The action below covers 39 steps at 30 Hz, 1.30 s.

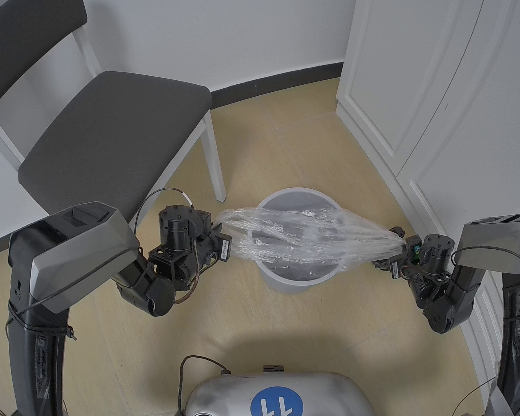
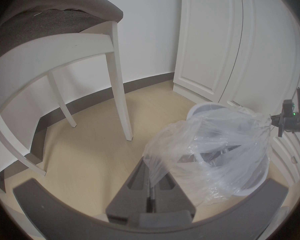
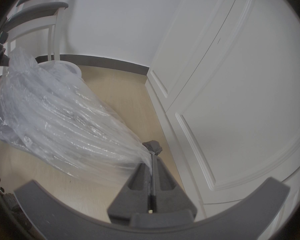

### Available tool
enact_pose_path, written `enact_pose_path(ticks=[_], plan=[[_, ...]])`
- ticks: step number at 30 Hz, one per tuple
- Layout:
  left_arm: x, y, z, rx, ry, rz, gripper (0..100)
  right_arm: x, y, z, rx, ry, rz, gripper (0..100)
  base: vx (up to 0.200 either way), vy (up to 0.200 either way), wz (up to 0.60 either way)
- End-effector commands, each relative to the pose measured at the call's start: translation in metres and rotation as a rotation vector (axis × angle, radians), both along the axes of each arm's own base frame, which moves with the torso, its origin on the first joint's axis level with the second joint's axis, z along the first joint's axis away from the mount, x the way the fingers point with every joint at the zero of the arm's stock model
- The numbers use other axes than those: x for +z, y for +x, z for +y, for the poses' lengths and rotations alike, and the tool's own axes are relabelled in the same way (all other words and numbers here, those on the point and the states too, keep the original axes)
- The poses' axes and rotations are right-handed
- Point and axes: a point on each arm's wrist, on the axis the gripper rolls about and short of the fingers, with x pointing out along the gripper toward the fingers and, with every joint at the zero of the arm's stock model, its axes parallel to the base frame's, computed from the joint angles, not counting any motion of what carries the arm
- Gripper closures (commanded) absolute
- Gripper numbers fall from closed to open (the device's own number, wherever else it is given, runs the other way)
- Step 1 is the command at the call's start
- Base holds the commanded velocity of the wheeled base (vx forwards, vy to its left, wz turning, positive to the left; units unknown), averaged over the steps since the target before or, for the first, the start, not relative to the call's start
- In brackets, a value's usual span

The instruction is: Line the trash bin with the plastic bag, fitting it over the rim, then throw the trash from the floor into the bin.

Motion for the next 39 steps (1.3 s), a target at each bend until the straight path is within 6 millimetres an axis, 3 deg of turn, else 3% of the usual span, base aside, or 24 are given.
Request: enact_pose_path(ticks=[1,10,19,39], plan=[[0.004,-0.009,0.004,-0.006,0.010,0.011,100,0.008,-0.009,-0.003,0.002,-0.002,-0.005,100,0.000,0.000,0.00],[0.028,-0.029,0.013,-0.057,0.004,0.026,100,0.021,-0.022,-0.005,0.032,-0.023,-0.002,100,0.000,0.000,0.00],[0.032,-0.028,0.012,-0.056,-0.005,0.019,100,0.030,-0.015,-0.002,0.022,-0.008,-0.052,100,0.000,0.000,0.00],[0.040,-0.026,0.021,-0.032,-0.009,0.001,100,0.039,-0.027,-0.018,-0.001,-0.036,-0.039,100,0.000,0.000,0.00]])
